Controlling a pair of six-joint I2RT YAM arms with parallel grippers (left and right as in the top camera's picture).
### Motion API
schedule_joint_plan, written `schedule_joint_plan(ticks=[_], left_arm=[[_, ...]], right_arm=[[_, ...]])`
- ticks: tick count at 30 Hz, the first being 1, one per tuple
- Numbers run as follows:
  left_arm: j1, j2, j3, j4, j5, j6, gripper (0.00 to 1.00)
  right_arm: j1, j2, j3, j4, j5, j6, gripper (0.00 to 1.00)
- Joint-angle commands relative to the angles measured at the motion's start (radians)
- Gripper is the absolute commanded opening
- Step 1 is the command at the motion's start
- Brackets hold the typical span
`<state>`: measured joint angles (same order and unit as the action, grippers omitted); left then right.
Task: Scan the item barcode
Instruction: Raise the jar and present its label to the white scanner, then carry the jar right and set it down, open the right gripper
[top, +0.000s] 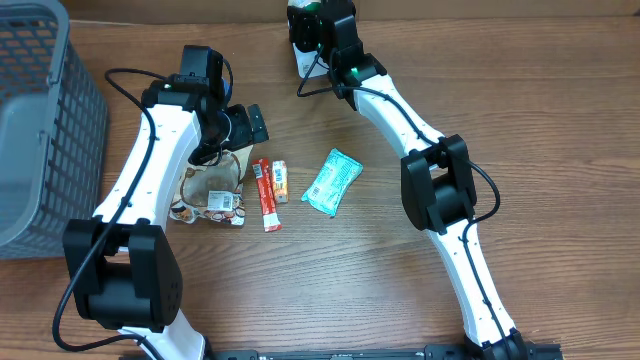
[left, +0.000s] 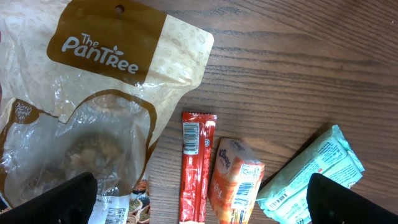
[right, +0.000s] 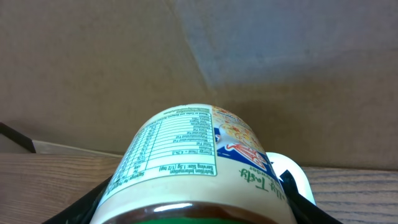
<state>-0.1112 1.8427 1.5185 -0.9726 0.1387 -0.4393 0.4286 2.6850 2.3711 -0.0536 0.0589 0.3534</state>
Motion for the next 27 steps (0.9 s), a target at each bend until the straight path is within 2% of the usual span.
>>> schedule_joint_plan(ticks=[1,7,14,19,20,22,27], left_arm=[[-0.001,-0.001,0.02,-0.001,0.008,-0.003,0.99],[-0.001,-0.001,0.02,-0.002,0.008,-0.003,0.99],[-0.001,-0.001,0.02,-0.001,0.008,-0.003,1.0],[-0.001,-0.001,0.02,-0.002,0.008,-0.003,0.99],[-0.001,-0.001,0.02,-0.001,0.008,-0.003,1.0],[-0.001,-0.001,0.02,-0.002,0.008,-0.003,0.99],[-0.001,-0.001,0.02,-0.001,0.008,-0.003,1.0]], right_arm=[[-0.009,-0.01,0.019,0.029,0.006,0.045,0.04],[-0.015,-0.087,0.019,-0.003,0.006,0.043,0.04],[-0.031,-0.284,0.019,-0.22,-0.061,0.04,0.04],[-0.061,-0.447,0.019,-0.547,-0.06,0.04,0.04],[-0.084,-0.504,0.019,-0.703,-0.06,0.04,0.04],[-0.115,-0.554,0.019,-0.864,-0.06,0.05,0.04],[-0.241,-0.624,0.019,-1.241,-0.06,0.153,0.04]])
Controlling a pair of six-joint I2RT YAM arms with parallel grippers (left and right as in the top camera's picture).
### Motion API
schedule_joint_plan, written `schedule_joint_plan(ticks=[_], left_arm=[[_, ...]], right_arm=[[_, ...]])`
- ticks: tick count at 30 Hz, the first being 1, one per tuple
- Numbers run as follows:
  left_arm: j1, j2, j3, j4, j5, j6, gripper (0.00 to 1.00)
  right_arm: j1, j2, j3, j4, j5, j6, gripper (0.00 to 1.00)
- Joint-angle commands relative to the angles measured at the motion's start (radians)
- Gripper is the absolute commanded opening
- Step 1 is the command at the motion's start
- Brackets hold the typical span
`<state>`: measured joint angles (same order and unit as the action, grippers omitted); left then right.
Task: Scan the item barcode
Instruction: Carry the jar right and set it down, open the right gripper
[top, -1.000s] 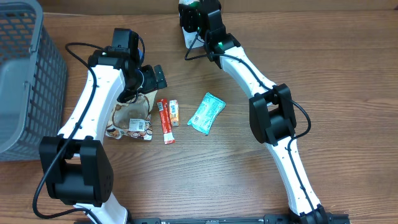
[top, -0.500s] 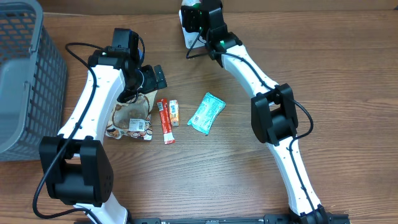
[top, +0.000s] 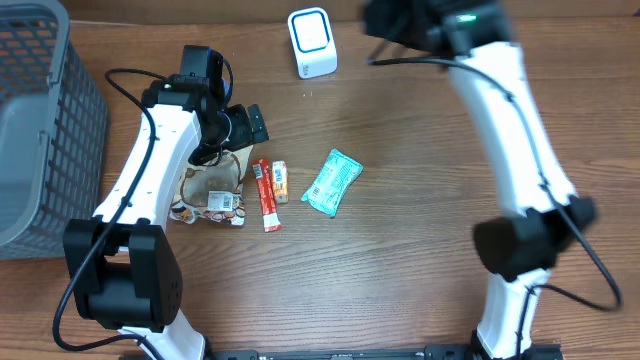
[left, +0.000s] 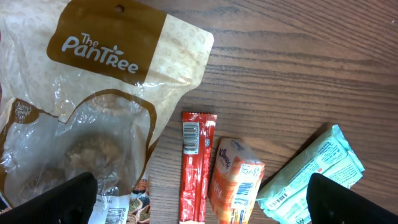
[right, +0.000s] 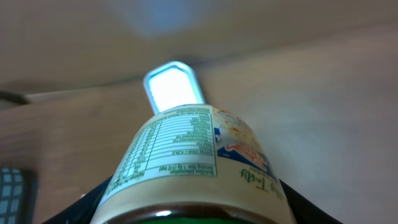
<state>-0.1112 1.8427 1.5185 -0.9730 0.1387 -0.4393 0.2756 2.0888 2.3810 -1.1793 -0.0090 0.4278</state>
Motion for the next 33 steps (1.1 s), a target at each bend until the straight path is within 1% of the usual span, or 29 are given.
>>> schedule_joint_plan(ticks=[1,5,8,12,16,20,24,26,33], left_arm=[[-0.001,-0.001,0.02,-0.001,0.008,-0.003,1.0],[-0.001,-0.001,0.02,-0.001,0.008,-0.003,1.0],[-0.001,-0.001,0.02,-0.001,0.008,-0.003,1.0],[-0.001,-0.001,0.02,-0.001,0.008,-0.003,1.0],[-0.001,-0.001,0.02,-0.001,0.008,-0.003,0.99],[-0.001,-0.001,0.02,-0.001,0.008,-0.003,1.0],[-0.001,-0.001,0.02,-0.001,0.008,-0.003,1.0],[-0.001,-0.001,0.02,-0.001,0.008,-0.003,1.0],[-0.001,-0.001,0.02,-0.001,0.008,-0.003,1.0]], right_arm=[[-0.123,-0.03,0.009,-0.184,0.008,0.096,0.04],[-0.258,-0.024,0.008,-0.372,0.007,0.153,0.04],[-0.338,-0.016,0.008,-0.455,0.008,0.152,0.04],[-0.418,-0.013,-0.004,-0.515,0.008,0.151,0.04],[-0.468,-0.013,-0.056,-0.513,0.008,0.152,0.04],[-0.502,-0.013,-0.152,-0.488,0.01,0.152,0.04],[-0.527,-0.013,-0.283,-0.415,0.046,0.153,0.04],[-0.541,-0.013,-0.359,-0.366,0.048,0.152,0.04],[-0.583,-0.013,-0.664,-0.114,0.049,0.154,0.04]])
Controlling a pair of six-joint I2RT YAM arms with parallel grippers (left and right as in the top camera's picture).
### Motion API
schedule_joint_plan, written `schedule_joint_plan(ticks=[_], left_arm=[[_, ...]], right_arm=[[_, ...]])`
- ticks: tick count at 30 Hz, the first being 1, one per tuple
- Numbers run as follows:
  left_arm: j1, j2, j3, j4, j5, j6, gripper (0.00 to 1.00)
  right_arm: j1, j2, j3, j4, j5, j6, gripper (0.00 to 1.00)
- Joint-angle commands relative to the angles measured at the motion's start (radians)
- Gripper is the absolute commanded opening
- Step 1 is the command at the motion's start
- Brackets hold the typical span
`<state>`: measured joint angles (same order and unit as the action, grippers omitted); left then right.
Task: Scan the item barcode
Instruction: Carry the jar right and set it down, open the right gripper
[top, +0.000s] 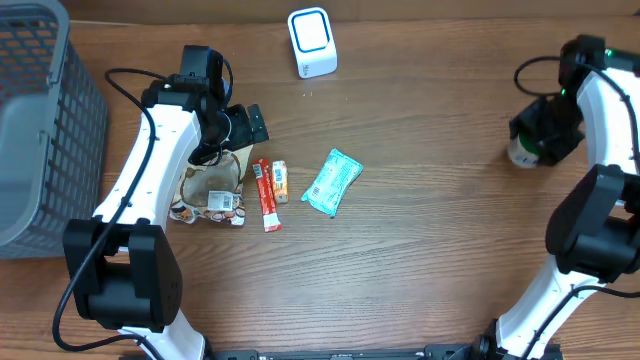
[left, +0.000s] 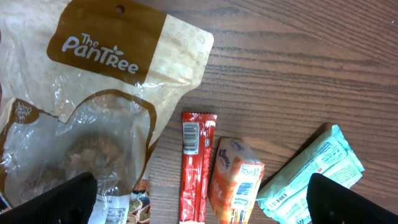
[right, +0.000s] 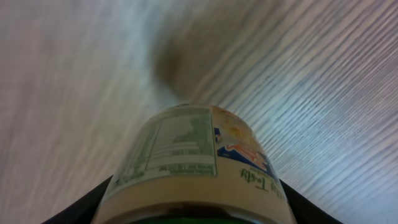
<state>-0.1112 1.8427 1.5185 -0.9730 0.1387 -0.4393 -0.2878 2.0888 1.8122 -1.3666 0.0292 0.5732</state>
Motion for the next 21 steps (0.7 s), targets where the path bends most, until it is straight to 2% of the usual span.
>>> schedule_joint_plan(ticks=[1,5,8,12,16,18,21], left_arm=[[-0.001,-0.001,0.02,-0.001,0.008,-0.003,0.99],[-0.001,-0.001,0.02,-0.001,0.008,-0.003,0.99],[-0.001,-0.001,0.02,-0.001,0.008,-0.003,1.0],[-0.001,-0.001,0.02,-0.001,0.008,-0.003,1.0],[-0.001,-0.001,0.02,-0.001,0.008,-0.003,1.0],[-0.001,-0.001,0.02,-0.001,0.008,-0.003,1.0],[-0.001,-0.001,0.02,-0.001,0.008,-0.003,1.0]], right_arm=[[-0.025,-0.013,-0.127,0.102,0.011,0.019,0.04],[-0.043,-0.013,-0.223,0.189,0.011,0.05,0.04],[-0.046,-0.013,-0.272,0.244,0.011,0.052,0.13],[-0.046,-0.013,-0.287,0.262,0.011,0.051,0.53],[-0.047,-0.013,-0.287,0.262,0.011,0.051,0.83],[-0.047,-0.013,-0.278,0.253,0.011,0.051,0.92],[-0.047,-0.013,-0.229,0.201,0.011,0.051,0.95]])
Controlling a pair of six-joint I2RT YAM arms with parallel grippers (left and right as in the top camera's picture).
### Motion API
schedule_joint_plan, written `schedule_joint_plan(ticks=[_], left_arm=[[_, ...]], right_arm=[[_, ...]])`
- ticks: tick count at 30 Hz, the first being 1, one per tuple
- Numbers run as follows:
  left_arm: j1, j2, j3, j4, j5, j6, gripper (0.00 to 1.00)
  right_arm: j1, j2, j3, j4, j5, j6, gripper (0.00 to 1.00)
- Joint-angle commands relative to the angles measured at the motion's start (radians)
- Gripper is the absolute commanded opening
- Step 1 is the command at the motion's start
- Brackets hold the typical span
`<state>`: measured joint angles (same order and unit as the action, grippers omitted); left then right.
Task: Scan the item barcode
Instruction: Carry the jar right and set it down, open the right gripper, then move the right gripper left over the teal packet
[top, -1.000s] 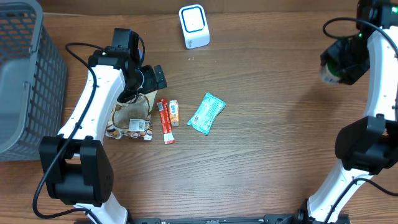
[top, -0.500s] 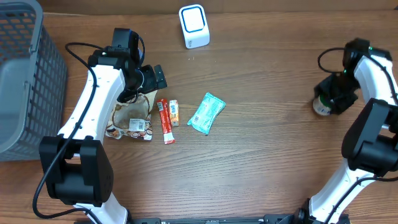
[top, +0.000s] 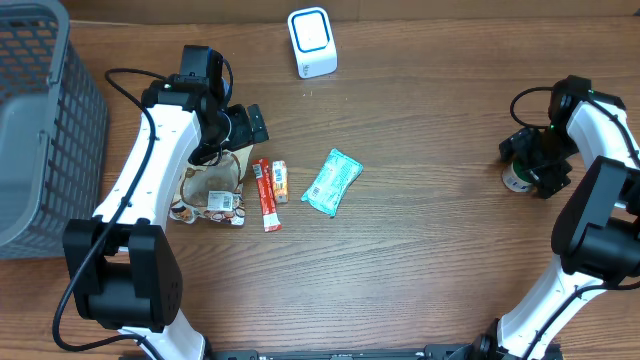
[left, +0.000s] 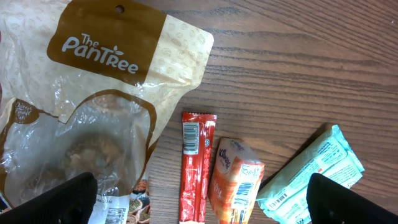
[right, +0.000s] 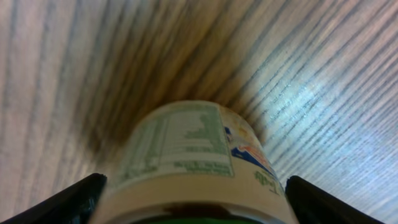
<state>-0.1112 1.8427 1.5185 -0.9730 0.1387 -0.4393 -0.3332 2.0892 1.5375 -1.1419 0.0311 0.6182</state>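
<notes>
A pale jar with a nutrition label (top: 515, 179) stands on the table at the right side; in the right wrist view the jar (right: 186, 149) fills the lower middle. My right gripper (top: 532, 163) is open, one finger on each side of the jar and a little off it. The white scanner (top: 312, 42) stands at the back centre. My left gripper (left: 199, 202) is open and holds nothing. It hangs over a tan snack bag (left: 106, 81), a red stick pack (left: 198, 165), an orange tissue pack (left: 236, 180) and a teal packet (left: 311, 174).
A grey mesh basket (top: 40, 130) fills the far left. In the overhead view the snack bag (top: 210, 185), the red stick (top: 265, 195), the orange pack (top: 281, 181) and the teal packet (top: 333, 181) lie left of centre. The table's right edge is close behind the jar.
The jar now rests on the table at the right side, slightly nearer than where it was held. My right gripper, then shut on it, has opened. The left arm has not moved.
My right gripper first held the jar right at the scanner at the back. Then it held the jar to the right of the scanner, then over the table's right side. Now the jar stands there with the fingers spread. The left arm stayed still throughout.
</notes>
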Motion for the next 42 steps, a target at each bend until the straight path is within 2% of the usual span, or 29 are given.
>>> schedule_joint_plan(ticks=[1,7,11,15,21,27,39,42], left_arm=[[-0.001,-0.001,0.02,-0.001,0.008,-0.003,0.99],[-0.001,-0.001,0.02,-0.001,0.008,-0.003,1.0],[-0.001,-0.001,0.02,-0.001,0.008,-0.003,0.99],[-0.001,-0.001,0.02,-0.001,0.008,-0.003,1.0],[-0.001,-0.001,0.02,-0.001,0.008,-0.003,1.0],[-0.001,-0.001,0.02,-0.001,0.008,-0.003,1.0],[-0.001,-0.001,0.02,-0.001,0.008,-0.003,1.0],[-0.001,-0.001,0.02,-0.001,0.008,-0.003,1.0]], right_arm=[[-0.001,-0.013,0.074,-0.049,0.009,0.006,0.95],[0.002,-0.019,0.319,-0.237,0.002,-0.027,0.95],[0.03,-0.025,0.508,-0.366,-0.129,-0.187,0.93],[0.087,-0.034,0.574,-0.425,-0.251,-0.314,0.89],[0.246,-0.034,0.528,-0.415,-0.287,-0.317,0.83],[0.433,-0.034,0.43,-0.331,-0.288,-0.312,0.83],[0.731,-0.032,0.148,-0.031,-0.286,-0.247,0.84],[0.754,-0.032,0.104,0.036,-0.287,-0.244,0.84]])
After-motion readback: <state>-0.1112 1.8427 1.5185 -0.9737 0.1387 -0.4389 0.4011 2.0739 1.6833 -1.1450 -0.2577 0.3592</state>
